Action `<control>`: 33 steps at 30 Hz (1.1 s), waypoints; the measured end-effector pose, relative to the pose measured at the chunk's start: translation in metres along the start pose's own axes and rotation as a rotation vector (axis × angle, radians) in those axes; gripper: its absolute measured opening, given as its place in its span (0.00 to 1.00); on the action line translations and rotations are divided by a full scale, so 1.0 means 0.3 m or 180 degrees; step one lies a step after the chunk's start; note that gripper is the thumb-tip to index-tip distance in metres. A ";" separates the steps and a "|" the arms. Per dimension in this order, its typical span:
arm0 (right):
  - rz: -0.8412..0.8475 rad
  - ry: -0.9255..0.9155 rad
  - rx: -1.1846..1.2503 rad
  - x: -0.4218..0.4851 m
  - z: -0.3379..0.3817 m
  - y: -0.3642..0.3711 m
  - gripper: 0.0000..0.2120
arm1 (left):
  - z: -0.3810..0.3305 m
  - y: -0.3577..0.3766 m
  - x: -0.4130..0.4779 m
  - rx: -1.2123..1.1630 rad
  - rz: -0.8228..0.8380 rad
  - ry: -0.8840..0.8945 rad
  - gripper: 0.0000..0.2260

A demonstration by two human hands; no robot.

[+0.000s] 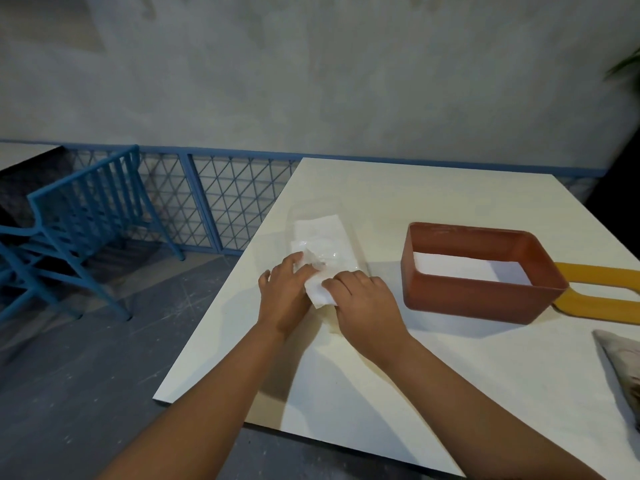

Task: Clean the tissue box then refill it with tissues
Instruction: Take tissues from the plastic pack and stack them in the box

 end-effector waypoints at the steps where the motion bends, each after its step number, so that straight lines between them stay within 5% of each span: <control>1: -0.0025 0.0029 0.0083 0.003 0.003 -0.025 0.15 | 0.001 -0.015 -0.007 -0.0231 -0.0044 -0.0090 0.17; 6: -0.0055 0.0264 0.0640 0.004 -0.039 -0.197 0.17 | -0.035 -0.026 -0.014 0.0072 -0.0271 -0.0030 0.25; 12: -0.0187 0.0889 0.1612 -0.077 -0.213 -0.387 0.10 | -0.098 -0.043 -0.032 -0.0043 -0.0425 -0.0196 0.11; 15: -0.0258 0.1413 0.2220 -0.142 -0.328 -0.434 0.04 | -0.137 -0.066 -0.068 -0.0388 -0.0604 -0.0295 0.11; 21: -0.0678 0.2224 0.3536 -0.311 -0.498 -0.488 0.11 | -0.267 -0.083 -0.128 -0.1680 -0.0644 -0.0459 0.18; 24: -0.0775 0.2323 0.3877 -0.388 -0.541 -0.487 0.15 | -0.329 -0.073 -0.171 -0.2209 -0.0637 -0.0521 0.25; 33: -0.0581 0.2758 0.4280 -0.611 -0.609 -0.445 0.20 | -0.446 0.140 -0.290 -0.2979 -0.0216 -0.0811 0.23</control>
Point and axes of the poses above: each hand's wrist, its own x-axis towards the middle knuckle, its own y-axis out of the palm, z = x × y, the point moved 9 cm from there along x, towards the middle knuckle, and after that the axes turned 13 degrees about x, right-handed, at the moved point
